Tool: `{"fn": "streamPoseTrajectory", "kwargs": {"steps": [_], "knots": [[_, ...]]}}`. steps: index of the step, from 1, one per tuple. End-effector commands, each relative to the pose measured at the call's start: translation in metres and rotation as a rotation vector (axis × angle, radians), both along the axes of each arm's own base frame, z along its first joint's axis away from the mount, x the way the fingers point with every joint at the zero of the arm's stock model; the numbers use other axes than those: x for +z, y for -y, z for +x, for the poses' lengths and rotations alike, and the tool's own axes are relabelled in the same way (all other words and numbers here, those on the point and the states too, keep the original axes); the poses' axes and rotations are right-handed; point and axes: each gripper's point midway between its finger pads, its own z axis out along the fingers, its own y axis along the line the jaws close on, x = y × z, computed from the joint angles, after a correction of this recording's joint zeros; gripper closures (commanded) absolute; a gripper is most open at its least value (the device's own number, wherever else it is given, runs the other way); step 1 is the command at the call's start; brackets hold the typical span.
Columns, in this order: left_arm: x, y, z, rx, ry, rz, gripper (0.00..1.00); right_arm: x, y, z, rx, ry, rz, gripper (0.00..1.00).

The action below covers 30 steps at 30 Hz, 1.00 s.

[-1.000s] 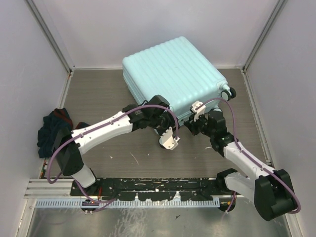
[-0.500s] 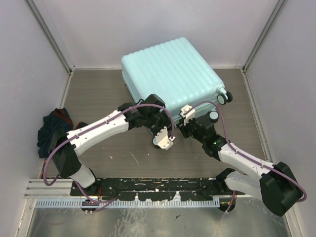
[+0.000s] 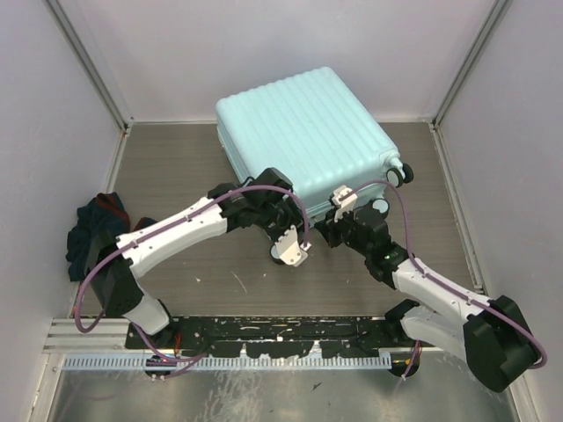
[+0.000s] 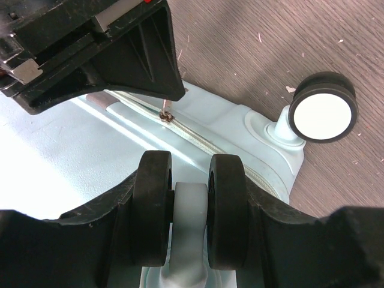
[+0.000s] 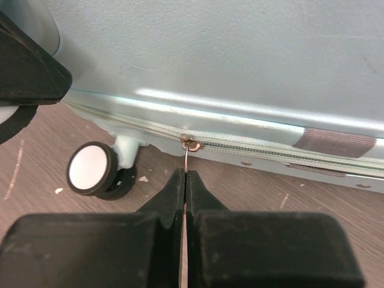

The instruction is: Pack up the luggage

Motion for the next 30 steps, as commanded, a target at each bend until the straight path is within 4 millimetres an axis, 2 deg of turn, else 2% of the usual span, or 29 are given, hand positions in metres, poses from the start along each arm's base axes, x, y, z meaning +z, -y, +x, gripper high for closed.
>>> {"fn": "streamPoseTrajectory", "kwargs": {"steps": [1, 4, 6, 8, 10, 12, 16, 19, 23, 30], "knots": [[0.033, -0.010, 0.003, 0.151, -0.061, -0.132, 1.00, 0.040, -0.045, -0.019, 0.177, -0.007, 0.260, 0.99], [0.028, -0.004, 0.004, 0.152, -0.085, -0.130, 1.00, 0.064, -0.073, -0.034, 0.265, -0.002, 0.352, 0.99], [0.029, 0.002, 0.005, 0.159, -0.096, -0.133, 1.00, 0.075, -0.085, -0.045, 0.305, -0.016, 0.385, 0.99], [0.029, 0.003, 0.006, 0.174, -0.108, -0.135, 1.00, 0.074, -0.084, -0.046, 0.296, -0.016, 0.380, 0.99], [0.028, 0.000, 0.006, 0.185, -0.105, -0.127, 1.00, 0.064, -0.075, -0.039, 0.247, 0.016, 0.335, 0.99], [0.026, -0.006, 0.008, 0.192, -0.092, -0.117, 1.00, 0.054, -0.059, -0.029, 0.193, 0.035, 0.303, 0.99], [0.027, -0.017, 0.009, 0.198, -0.084, -0.096, 1.00, 0.033, -0.016, -0.001, 0.012, 0.009, 0.249, 0.99], [0.030, -0.025, 0.011, 0.205, -0.072, -0.089, 1.00, 0.036, 0.017, 0.016, -0.099, 0.046, 0.192, 0.99], [0.032, -0.037, 0.016, 0.223, -0.071, -0.073, 1.00, 0.041, 0.058, 0.029, -0.235, 0.095, 0.094, 0.99], [0.027, -0.058, 0.009, 0.211, -0.076, -0.015, 1.00, 0.043, 0.110, 0.040, -0.324, 0.158, 0.004, 0.99]]}}
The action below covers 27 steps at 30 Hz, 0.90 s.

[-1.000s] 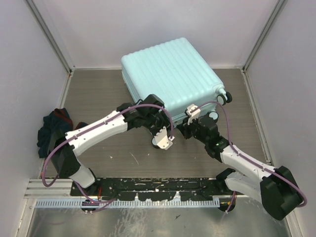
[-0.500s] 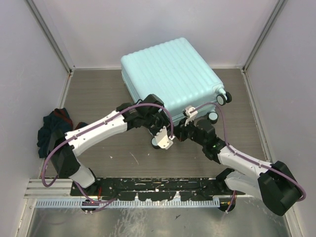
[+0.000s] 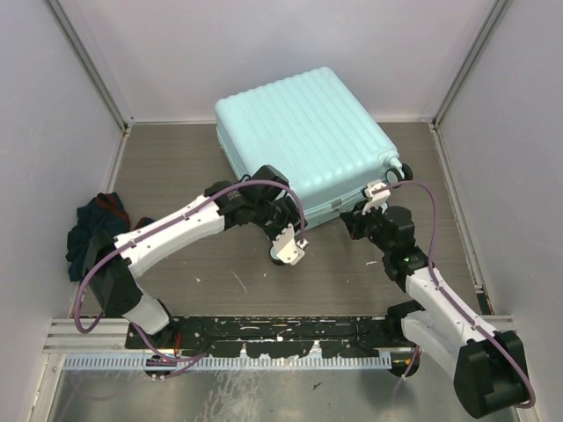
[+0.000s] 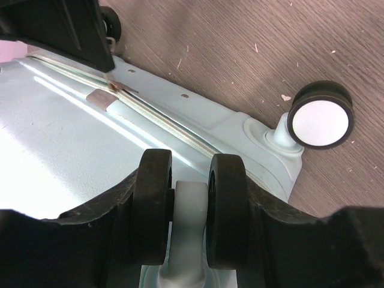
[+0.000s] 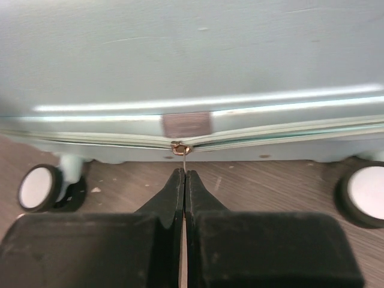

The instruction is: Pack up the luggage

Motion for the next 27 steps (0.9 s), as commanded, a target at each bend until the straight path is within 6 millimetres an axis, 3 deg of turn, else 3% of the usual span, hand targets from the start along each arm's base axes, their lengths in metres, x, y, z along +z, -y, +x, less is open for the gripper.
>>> {"fn": "streamPoseTrajectory", "kwargs": {"steps": [1, 11, 21, 27], "knots": [[0.025, -0.060, 0.008, 0.210, -0.042, 0.034, 1.00, 0.032, 0.048, 0.022, -0.135, 0.153, -0.110, 0.99], [0.010, -0.095, -0.004, 0.227, -0.056, 0.136, 1.00, 0.044, 0.098, 0.037, -0.209, 0.234, -0.168, 0.99], [-0.005, -0.131, -0.013, 0.227, -0.088, 0.235, 1.00, 0.053, 0.169, 0.046, -0.295, 0.296, -0.224, 0.99], [-0.017, -0.154, -0.027, 0.198, -0.115, 0.314, 1.00, 0.049, 0.190, 0.049, -0.226, 0.316, -0.262, 0.99]]}}
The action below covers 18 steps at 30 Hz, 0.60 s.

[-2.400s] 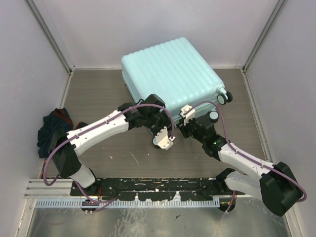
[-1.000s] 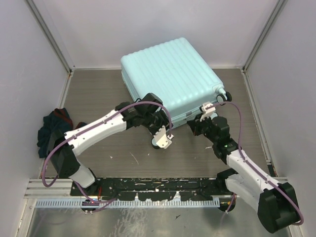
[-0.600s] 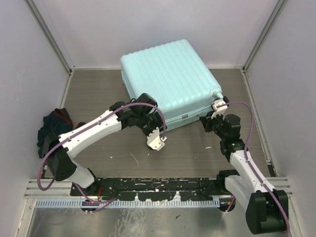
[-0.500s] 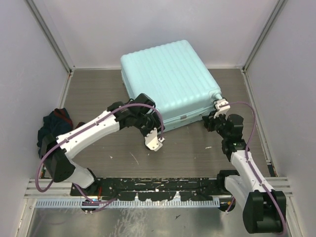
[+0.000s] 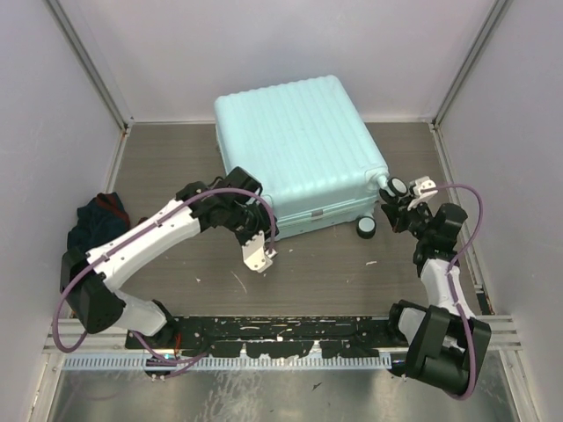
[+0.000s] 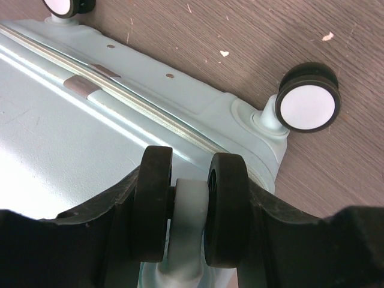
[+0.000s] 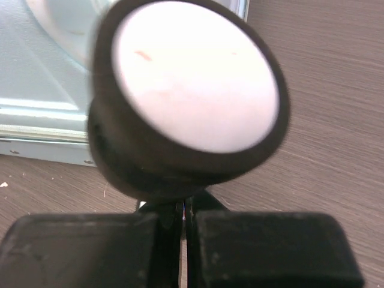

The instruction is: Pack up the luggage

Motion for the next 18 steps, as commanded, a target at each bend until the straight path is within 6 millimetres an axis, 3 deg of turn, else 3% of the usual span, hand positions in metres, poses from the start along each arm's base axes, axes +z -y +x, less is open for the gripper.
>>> {"fn": "streamPoseTrajectory", "kwargs": {"steps": [1, 9, 18], "knots": [[-0.012, -0.088, -0.015, 0.266, -0.113, 0.201, 1.00, 0.049, 0.065, 0.025, -0.125, 0.203, -0.194, 0.99], [-0.024, -0.116, -0.042, 0.205, -0.155, 0.309, 1.00, 0.054, 0.067, 0.052, 0.042, 0.188, -0.151, 1.00], [-0.040, -0.138, -0.062, 0.157, -0.165, 0.372, 1.00, 0.055, 0.029, 0.095, 0.233, 0.197, -0.149, 0.99]]}}
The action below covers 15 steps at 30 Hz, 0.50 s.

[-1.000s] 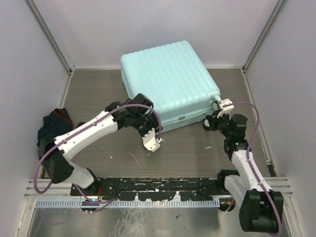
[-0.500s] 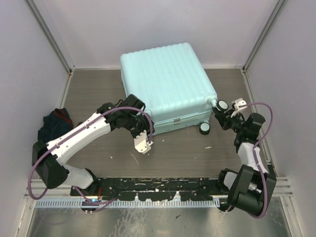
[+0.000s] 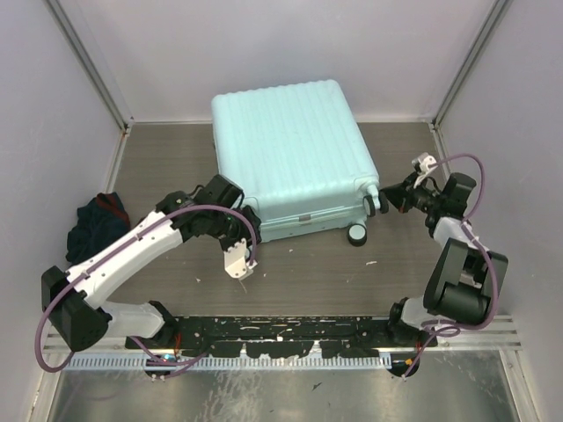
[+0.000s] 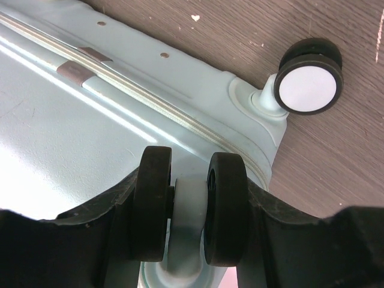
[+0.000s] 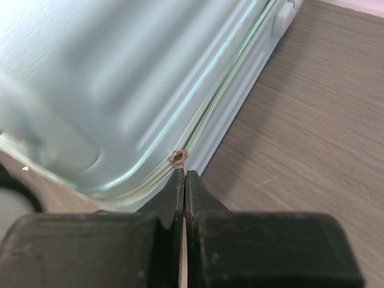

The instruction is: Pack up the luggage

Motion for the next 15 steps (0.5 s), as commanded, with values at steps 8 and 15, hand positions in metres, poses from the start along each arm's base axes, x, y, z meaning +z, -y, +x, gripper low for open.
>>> {"fn": "streamPoseTrajectory", "kwargs": {"steps": [8, 15], "knots": [[-0.039, -0.106, -0.058, 0.247, -0.264, 0.344, 1.00, 0.060, -0.025, 0.091, 0.076, 0.285, -0.184, 0.99], [-0.042, -0.112, -0.061, 0.268, -0.260, 0.348, 1.00, 0.055, -0.057, 0.135, 0.062, 0.304, -0.149, 0.99]]}}
